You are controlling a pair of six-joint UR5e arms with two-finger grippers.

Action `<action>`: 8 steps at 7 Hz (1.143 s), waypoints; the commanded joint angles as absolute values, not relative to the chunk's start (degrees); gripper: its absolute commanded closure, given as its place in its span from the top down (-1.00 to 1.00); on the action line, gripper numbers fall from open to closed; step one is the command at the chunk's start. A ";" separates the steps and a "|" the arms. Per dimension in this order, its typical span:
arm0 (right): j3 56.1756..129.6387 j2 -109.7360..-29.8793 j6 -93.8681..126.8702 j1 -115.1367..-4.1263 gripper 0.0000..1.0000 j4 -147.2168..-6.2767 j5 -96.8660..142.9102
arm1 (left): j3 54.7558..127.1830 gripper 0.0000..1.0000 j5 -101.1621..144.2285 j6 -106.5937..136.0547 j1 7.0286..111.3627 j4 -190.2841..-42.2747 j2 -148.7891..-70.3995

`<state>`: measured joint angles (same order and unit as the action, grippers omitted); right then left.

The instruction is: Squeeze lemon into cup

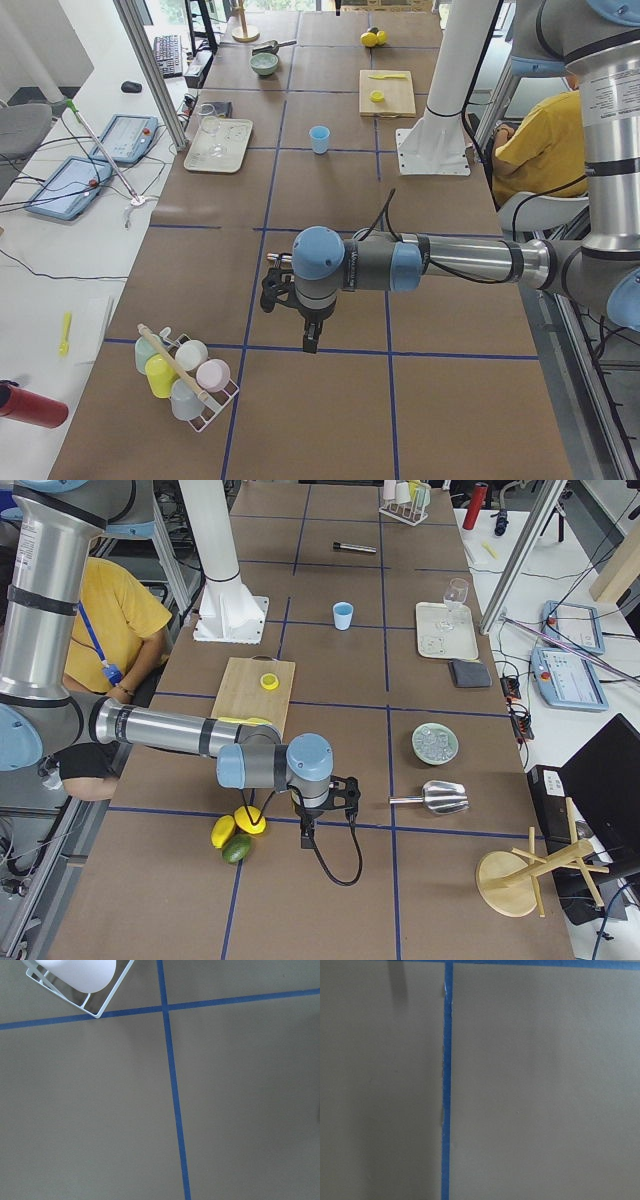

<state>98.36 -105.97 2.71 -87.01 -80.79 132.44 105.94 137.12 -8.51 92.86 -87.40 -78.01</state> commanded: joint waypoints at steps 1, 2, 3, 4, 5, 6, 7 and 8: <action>98.79 -106.00 2.64 -87.01 1.00 -80.95 134.98 | 106.87 1.00 136.50 -10.53 92.90 -87.80 -78.40; 98.70 -106.00 2.64 -87.01 1.00 -80.86 134.91 | 106.18 1.00 136.41 -14.81 92.99 -89.37 -78.22; 98.70 -106.00 2.64 -87.01 1.00 -80.86 134.83 | 105.82 1.00 136.41 -14.85 92.99 -89.38 -78.22; 98.79 -106.00 2.64 -87.01 1.00 -80.77 134.56 | 105.82 1.00 136.41 -14.77 92.90 -89.21 -77.96; 98.79 -105.82 2.64 -87.01 1.00 -80.60 134.47 | 105.82 1.00 136.41 -14.59 92.90 -89.12 -77.87; 99.57 -105.73 2.64 -87.01 1.00 -80.51 134.39 | 105.82 1.00 136.58 -14.50 92.90 -89.03 -77.78; 100.62 -105.82 2.64 -87.01 1.00 -80.51 134.47 | 105.82 1.00 136.67 -14.50 92.90 -89.03 -77.78; 101.77 -106.60 1.51 -82.05 1.00 -80.59 124.38 | 105.99 1.00 136.67 -14.59 92.90 -89.03 -77.70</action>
